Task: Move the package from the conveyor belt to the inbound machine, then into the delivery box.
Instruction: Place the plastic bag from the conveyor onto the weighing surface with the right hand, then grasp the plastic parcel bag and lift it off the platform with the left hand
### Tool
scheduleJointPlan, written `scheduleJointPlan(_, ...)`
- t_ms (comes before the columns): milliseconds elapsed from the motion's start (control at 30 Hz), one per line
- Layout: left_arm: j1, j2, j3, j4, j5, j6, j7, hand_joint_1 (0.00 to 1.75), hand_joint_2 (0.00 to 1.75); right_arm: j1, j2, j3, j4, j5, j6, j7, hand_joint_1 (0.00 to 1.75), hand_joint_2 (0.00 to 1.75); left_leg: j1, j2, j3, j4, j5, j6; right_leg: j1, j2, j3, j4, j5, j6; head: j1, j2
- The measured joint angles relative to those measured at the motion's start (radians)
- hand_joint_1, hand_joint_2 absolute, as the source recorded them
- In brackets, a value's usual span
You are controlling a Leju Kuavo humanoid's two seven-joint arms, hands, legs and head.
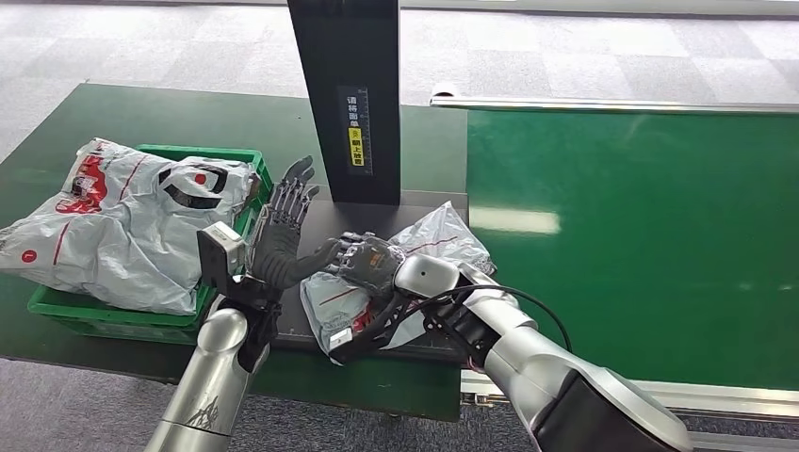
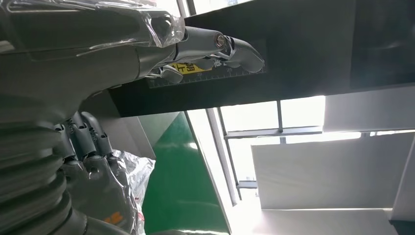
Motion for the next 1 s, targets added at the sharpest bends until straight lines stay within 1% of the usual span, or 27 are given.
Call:
scheduleJointPlan(67, -0.007, -0.001, -0.004, 0.009, 0.0, 0.0, -0.002, 0.0, 1.75, -0.002, -0.001, -0.006, 0.006, -0.006, -0.045, 0.011, 0.0, 1.75, 0.0, 0.0, 0.0, 0.0, 0.0, 0.0, 0.0, 0.0, 0.0, 0.0, 0.0, 0.0, 0.0, 0.0)
scheduleJointPlan(133, -0.013, -0.003, -0.006, 0.017, -0.001, 0.001, -0.005, 0.0, 1.75, -0.003, -0.003, -0.022, 0.008, -0.021, -0.114, 0.002, 0.0, 1.75, 0.0, 0.0, 0.0, 0.0, 0.0, 0.0, 0.0, 0.0, 0.0, 0.0, 0.001, 0.0, 0.0, 0.0)
scheduleJointPlan(267, -0.02, -0.007, -0.009, 0.031, -0.001, 0.003, -0.01, 0.0, 1.75, -0.003, -0.01, -0.075, -0.003, -0.067, -0.255, -0.071, 0.0, 1.75, 0.0, 0.0, 0.0, 0.0, 0.0, 0.0, 0.0, 0.0, -0.001, 0.0, 0.001, 0.0, 0.0, 0.0)
scheduleJointPlan(367, -0.027, -0.01, -0.01, 0.041, -0.001, 0.005, -0.014, 0.0, 1.75, 0.003, -0.019, -0.129, -0.045, -0.102, -0.295, -0.11, 0.0, 1.75, 0.0, 0.0, 0.0, 0.0, 0.0, 0.0, 0.0, 0.0, -0.001, 0.0, 0.0, 0.0, 0.0, 0.0)
scheduleJointPlan(533, -0.038, -0.009, -0.008, 0.052, 0.001, 0.019, -0.017, 0.0, 1.75, 0.044, -0.043, -0.236, -0.167, -0.175, -0.257, -0.123, 0.0, 1.75, 0.0, 0.0, 0.0, 0.0, 0.0, 0.0, 0.0, 0.0, 0.0, 0.0, 0.0, 0.0, 0.0, 0.0)
scheduleJointPlan(667, -0.036, -0.006, -0.006, 0.055, 0.001, 0.024, -0.017, 0.0, 1.75, 0.081, -0.06, -0.303, -0.244, -0.222, -0.234, -0.146, 0.0, 1.75, 0.0, 0.0, 0.0, 0.0, 0.0, 0.0, 0.0, 0.0, 0.0, 0.0, 0.0, 0.0, 0.0, 0.0)
scheduleJointPlan(733, -0.033, -0.004, -0.006, 0.055, 0.001, 0.028, -0.018, 0.0, 1.75, 0.107, -0.068, -0.336, -0.283, -0.267, -0.201, -0.169, 0.0, 1.75, 0.0, 0.0, 0.0, 0.0, 0.0, 0.0, 0.0, 0.0, 0.0, 0.0, 0.0, 0.0, 0.0, 0.0)
scheduleJointPlan(867, -0.025, 0.001, -0.005, 0.054, 0.003, 0.035, -0.018, 0.0, 1.75, 0.165, -0.085, -0.412, -0.363, -0.399, -0.119, -0.221, 0.0, 1.75, 0.0, 0.0, 0.0, 0.0, 0.0, 0.0, 0.0, 0.0, -0.001, 0.0, 0.0, 0.0, 0.0, 0.0)
scheduleJointPlan(1000, -0.019, 0.006, -0.003, 0.054, 0.015, 0.038, -0.007, 0.0, 1.75, 0.224, -0.105, -0.495, -0.44, -0.473, -0.135, -0.236, 0.0, 1.75, 0.0, 0.0, 0.0, 0.0, 0.0, 0.0, 0.0, 0.0, 0.0, 0.0, 0.0, 0.0, 0.0, 0.0)
